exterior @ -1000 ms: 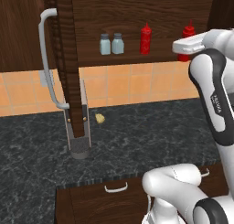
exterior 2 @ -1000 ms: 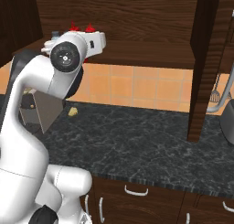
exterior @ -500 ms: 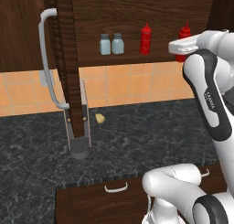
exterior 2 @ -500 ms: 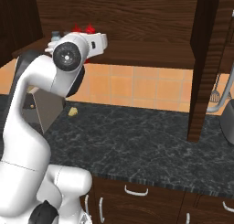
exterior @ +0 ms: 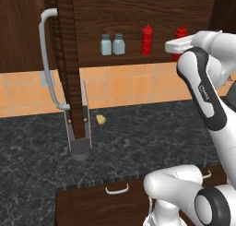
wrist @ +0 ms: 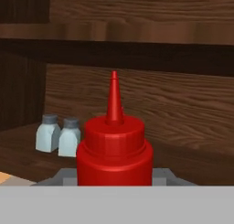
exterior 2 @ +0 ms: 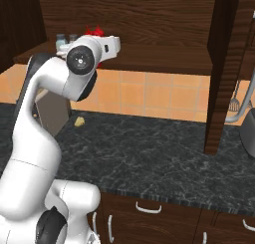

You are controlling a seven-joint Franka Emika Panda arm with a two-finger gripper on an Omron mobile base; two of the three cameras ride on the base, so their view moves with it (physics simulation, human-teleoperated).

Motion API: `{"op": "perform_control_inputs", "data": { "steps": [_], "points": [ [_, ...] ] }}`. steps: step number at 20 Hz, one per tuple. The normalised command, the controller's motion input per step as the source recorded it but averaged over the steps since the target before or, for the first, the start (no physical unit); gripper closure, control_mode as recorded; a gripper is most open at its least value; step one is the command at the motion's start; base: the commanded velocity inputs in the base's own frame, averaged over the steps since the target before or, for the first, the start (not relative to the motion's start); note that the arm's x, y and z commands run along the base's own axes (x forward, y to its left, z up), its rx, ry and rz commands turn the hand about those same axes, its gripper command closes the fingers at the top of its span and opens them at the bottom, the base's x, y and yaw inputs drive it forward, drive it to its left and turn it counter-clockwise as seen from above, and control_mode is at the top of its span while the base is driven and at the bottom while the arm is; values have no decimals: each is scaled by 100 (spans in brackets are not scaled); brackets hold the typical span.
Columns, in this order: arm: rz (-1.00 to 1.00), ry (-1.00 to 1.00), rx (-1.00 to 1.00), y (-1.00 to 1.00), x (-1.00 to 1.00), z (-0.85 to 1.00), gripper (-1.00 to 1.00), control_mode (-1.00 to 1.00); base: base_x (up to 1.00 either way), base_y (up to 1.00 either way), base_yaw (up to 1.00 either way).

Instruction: Put the shaker and condiment bottle from the counter next to their counterparts in the cabinet.

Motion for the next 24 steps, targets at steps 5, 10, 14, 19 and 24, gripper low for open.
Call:
{"op": "perform_control_inputs", "data": {
  "steps": [5, 10, 14, 19, 24],
  "points": [
    [0, 0, 0, 0, 38, 0, 100, -100, 0, 0, 0],
    [1, 0, 0, 0, 33, -12, 100, -100, 0, 0, 0],
    [1, 0, 0, 0, 35, -14, 100, -100, 0, 0, 0],
    [2, 0, 3, -1, 33, -6, 100, -100, 0, 0, 0],
    [4, 0, 8, -8, 32, -2, 100, -100, 0, 0, 0]
  ]
}}
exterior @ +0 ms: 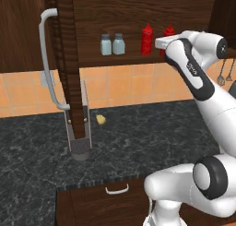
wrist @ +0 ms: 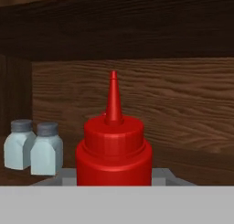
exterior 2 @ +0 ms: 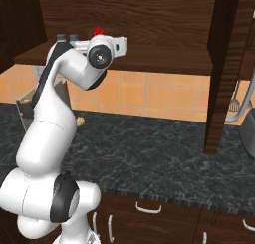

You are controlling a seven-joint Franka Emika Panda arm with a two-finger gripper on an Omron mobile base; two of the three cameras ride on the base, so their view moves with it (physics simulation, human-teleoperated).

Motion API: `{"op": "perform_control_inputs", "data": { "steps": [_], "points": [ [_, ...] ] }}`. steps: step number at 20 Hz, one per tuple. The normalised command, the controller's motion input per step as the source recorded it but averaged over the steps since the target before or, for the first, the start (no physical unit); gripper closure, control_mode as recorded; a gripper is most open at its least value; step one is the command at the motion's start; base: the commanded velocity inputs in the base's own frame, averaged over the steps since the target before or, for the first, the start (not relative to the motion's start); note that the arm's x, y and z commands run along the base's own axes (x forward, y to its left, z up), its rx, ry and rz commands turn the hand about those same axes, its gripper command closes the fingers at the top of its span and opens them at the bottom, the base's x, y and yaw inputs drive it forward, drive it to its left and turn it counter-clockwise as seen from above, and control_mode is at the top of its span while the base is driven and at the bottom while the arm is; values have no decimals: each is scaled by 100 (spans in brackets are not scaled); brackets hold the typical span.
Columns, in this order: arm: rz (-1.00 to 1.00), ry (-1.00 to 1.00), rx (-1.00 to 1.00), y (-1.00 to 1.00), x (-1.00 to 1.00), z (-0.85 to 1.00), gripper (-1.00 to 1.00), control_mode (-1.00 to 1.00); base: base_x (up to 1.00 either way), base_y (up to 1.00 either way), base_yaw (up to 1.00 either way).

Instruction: Put the shaker and condiment bottle from the counter next to their counterparts in the cabinet.

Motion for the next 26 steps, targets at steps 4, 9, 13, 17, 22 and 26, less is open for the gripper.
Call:
{"op": "perform_control_inputs", "data": {
  "steps": [4, 9, 13, 17, 22, 26],
  "points": [
    [5, 0, 9, -8, 27, -16, 100, -100, 0, 0, 0],
    [3, 0, 3, -4, 20, -28, 100, -100, 0, 0, 0],
    [0, 0, 0, 0, 26, -10, 100, -100, 0, 0, 0],
    [0, 2, 0, 0, 37, 9, 100, -100, 0, 0, 0],
    [0, 6, 0, 0, 27, 0, 100, -100, 0, 0, 0],
    [0, 4, 0, 0, 24, -2, 100, -100, 0, 0, 0]
  ]
}}
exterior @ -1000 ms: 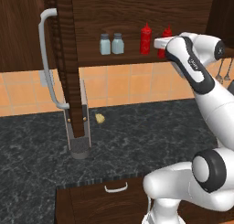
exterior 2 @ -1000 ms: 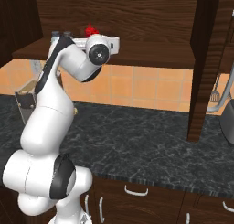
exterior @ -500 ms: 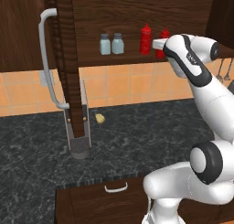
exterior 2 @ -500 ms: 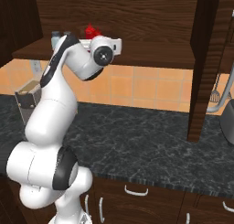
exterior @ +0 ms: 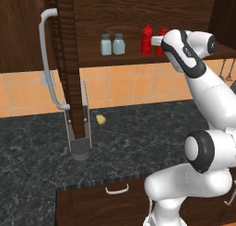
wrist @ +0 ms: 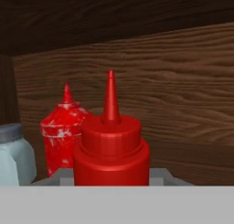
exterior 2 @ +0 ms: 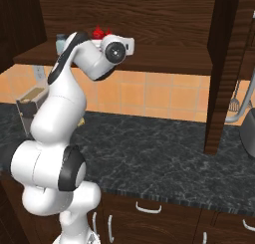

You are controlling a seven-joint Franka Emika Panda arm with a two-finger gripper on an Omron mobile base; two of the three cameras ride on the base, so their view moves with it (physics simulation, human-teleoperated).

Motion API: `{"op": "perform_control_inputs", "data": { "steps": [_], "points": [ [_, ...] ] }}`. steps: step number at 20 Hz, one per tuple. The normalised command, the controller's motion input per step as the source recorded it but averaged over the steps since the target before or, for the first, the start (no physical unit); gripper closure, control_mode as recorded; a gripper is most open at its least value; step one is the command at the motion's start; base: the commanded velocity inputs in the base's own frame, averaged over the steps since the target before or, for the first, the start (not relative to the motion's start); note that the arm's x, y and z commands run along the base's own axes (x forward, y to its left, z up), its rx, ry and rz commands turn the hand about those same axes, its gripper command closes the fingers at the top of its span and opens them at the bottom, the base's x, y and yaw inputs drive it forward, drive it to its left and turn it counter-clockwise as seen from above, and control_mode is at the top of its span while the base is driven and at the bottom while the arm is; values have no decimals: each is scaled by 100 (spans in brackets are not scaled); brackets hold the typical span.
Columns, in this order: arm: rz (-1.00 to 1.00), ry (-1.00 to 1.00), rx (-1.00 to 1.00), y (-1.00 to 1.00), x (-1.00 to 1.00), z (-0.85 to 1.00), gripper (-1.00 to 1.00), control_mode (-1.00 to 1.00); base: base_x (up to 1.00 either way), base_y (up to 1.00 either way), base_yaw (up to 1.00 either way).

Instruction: Put the shaker and condiment bottle from the counter next to their counterparts in the cabinet.

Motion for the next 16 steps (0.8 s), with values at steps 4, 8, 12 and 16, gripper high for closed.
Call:
{"op": "perform_control_inputs", "data": {
  "steps": [4, 8, 12, 16],
  "points": [
    [0, 1, 0, 0, 20, 0, 100, -100, 0, 0, 0],
    [0, 0, 0, 0, 5, -12, -100, -100, 0, 0, 0],
    [0, 0, -1, 0, 1, -12, -100, -100, 0, 0, 0],
    [0, 0, -1, 0, 18, -5, -100, -100, 0, 0, 0]
  ]
}}
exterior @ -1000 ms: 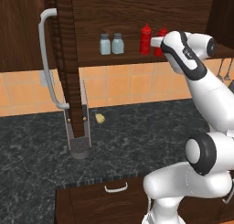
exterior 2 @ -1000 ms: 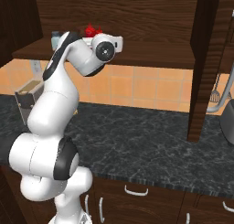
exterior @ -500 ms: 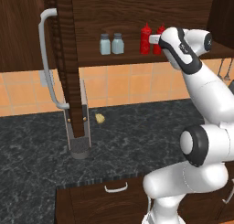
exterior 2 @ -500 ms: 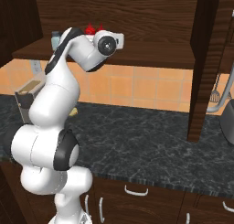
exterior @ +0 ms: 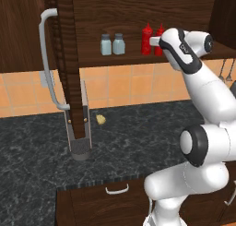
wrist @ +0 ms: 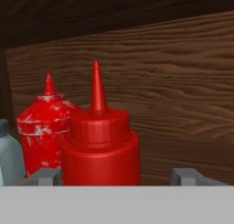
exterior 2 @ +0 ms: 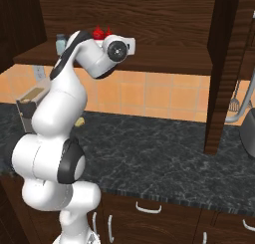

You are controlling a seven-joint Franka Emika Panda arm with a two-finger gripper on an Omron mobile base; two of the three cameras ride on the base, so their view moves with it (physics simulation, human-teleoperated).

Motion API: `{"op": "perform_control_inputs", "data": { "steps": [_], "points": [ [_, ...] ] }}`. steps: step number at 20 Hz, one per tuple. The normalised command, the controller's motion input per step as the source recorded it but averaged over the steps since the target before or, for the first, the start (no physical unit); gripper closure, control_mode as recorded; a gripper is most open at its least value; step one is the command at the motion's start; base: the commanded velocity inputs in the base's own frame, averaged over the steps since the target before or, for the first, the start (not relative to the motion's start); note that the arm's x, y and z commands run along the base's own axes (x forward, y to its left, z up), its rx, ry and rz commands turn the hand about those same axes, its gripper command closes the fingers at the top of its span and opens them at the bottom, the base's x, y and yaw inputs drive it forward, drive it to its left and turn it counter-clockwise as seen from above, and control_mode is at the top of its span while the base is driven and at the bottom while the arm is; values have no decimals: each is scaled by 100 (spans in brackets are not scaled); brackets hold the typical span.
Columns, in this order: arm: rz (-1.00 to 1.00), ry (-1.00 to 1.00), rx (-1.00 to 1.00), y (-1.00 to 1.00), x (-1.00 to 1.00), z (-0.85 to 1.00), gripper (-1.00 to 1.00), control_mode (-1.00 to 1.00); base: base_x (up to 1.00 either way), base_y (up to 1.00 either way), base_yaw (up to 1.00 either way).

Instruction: Put the shaker and condiment bottle from the counter next to their counterparts in the cabinet.

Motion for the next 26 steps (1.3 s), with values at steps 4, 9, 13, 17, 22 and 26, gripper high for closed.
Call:
{"op": "perform_control_inputs", "data": {
  "steps": [4, 9, 13, 17, 22, 26],
  "points": [
    [0, 0, 0, 0, 7, -1, -100, -100, 0, 0, 0],
    [0, 0, 0, -20, -5, 8, -100, -100, 0, 0, 0],
    [0, 0, 0, -13, -22, 16, -100, -100, 0, 0, 0],
    [0, 0, 0, 0, -22, 5, -100, -100, 0, 0, 0],
    [0, 0, 0, 0, -17, 0, -100, -100, 0, 0, 0],
    [0, 0, 0, 0, -46, 0, -100, -100, 0, 0, 0]
  ]
}}
